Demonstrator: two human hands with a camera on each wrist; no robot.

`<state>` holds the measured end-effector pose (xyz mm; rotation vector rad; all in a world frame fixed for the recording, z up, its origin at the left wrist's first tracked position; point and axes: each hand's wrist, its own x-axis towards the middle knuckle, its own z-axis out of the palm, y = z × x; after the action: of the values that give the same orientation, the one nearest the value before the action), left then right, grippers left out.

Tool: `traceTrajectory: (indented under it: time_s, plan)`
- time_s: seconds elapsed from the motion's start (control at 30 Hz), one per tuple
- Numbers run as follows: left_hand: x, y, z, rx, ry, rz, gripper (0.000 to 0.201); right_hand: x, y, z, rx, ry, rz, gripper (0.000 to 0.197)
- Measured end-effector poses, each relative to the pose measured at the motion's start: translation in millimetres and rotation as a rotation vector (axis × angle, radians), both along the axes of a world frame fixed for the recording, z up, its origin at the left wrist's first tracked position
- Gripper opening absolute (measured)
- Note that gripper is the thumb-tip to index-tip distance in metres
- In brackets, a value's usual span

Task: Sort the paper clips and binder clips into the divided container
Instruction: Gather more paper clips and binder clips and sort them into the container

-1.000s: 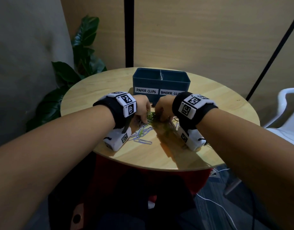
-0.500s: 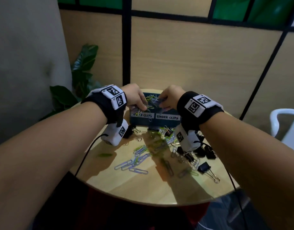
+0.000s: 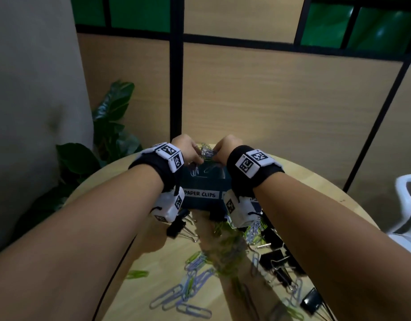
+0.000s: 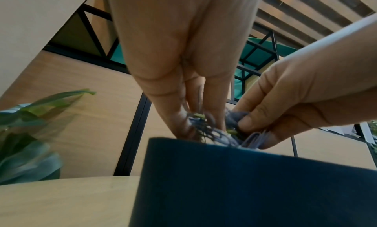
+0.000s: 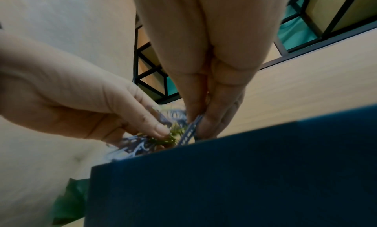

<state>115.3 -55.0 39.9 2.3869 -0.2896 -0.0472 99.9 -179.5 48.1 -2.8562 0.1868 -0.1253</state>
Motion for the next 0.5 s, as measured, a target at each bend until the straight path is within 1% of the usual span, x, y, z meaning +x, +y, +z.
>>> traceTrajectory:
  time_s: [0.1, 0.2, 0.27, 0.3, 0.37, 0.4, 0.43, 0.47, 0.5]
  plan:
    - [4, 0, -1, 0.013, 0.023, -0.014, 0.028, 6, -1, -1, 0.038, 0.03, 0.017, 0.034]
    - [4, 4, 0, -0.005, 0.037, -0.021, 0.031, 5, -2, -2, 0.214, 0.03, 0.056, 0.03]
    - [-1, 6, 1, -0.005, 0.003, -0.033, 0.03, -2, -4, -1, 0.274, -0.01, 0.054, 0.026]
    - [-6, 6, 2, -0.002, -0.025, -0.042, 0.026, -8, -6, 1, 0.286, -0.032, 0.057, 0.024]
    - [-22, 7, 3, 0.012, -0.093, -0.072, 0.011, -26, -9, 7, 0.284, -0.058, 0.077, 0.02]
    - [-31, 7, 3, 0.02, -0.114, -0.097, 0.01, -37, -10, 10, 0.289, -0.054, 0.089, 0.021]
    - [-40, 7, 2, 0.042, -0.108, -0.137, 0.014, -48, -13, 12, 0.301, -0.013, 0.097, 0.023]
    - [-51, 7, -2, 0.066, -0.062, -0.195, 0.015, -59, -16, 12, 0.313, 0.08, 0.102, 0.025]
    - [-61, 5, -6, 0.087, 0.013, -0.258, 0.012, -70, -20, 9, 0.301, 0.211, 0.108, 0.027]
